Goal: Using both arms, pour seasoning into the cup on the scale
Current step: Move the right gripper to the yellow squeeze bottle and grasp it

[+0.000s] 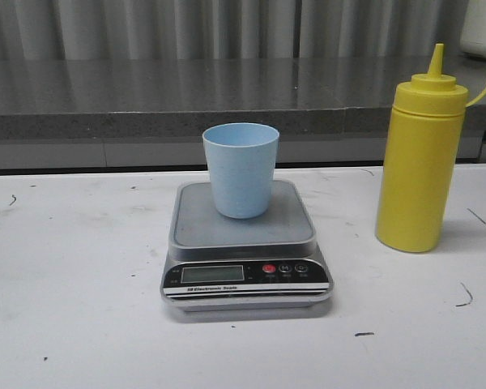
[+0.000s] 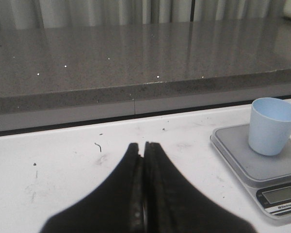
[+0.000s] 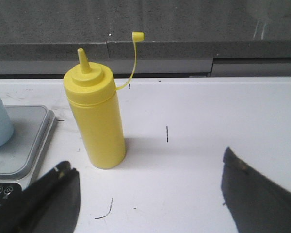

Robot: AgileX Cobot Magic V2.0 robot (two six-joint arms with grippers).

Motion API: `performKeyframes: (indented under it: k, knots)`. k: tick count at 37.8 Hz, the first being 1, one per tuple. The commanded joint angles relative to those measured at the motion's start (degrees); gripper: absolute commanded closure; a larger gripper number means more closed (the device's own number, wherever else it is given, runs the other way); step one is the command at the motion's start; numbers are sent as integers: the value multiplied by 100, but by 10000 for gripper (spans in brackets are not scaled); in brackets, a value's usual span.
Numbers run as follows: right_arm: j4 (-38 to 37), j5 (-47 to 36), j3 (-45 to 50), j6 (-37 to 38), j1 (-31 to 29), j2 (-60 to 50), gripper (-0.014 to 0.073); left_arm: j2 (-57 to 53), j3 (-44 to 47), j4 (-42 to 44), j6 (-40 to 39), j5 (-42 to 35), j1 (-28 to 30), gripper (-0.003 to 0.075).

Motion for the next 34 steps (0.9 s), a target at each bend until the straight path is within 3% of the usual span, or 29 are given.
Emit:
performKeyframes:
  k: [1,9,16,22,30,34]
  knots:
    - [10,-519,-202,10,13,81,-19,-75,-129,-109,-55,-539,3,740]
    - [10,-1601,-202,10,13,473,-19,-87,-129,-109,-55,-539,3,740]
    - [10,-2867,-202,10,60,1475,-19,-87,-129,-109,-55,-539,3,740]
    - [10,-3590,-202,10,419,2461,-19,-87,-129,-109,-55,-539,3,740]
    - [10,-3904,-135,10,986,3575,-19,-87,-129,-109,-55,-539,3,740]
    - [10,-4552,202,10,1218,3995,-19,-87,-129,-109,-55,-539,3,740]
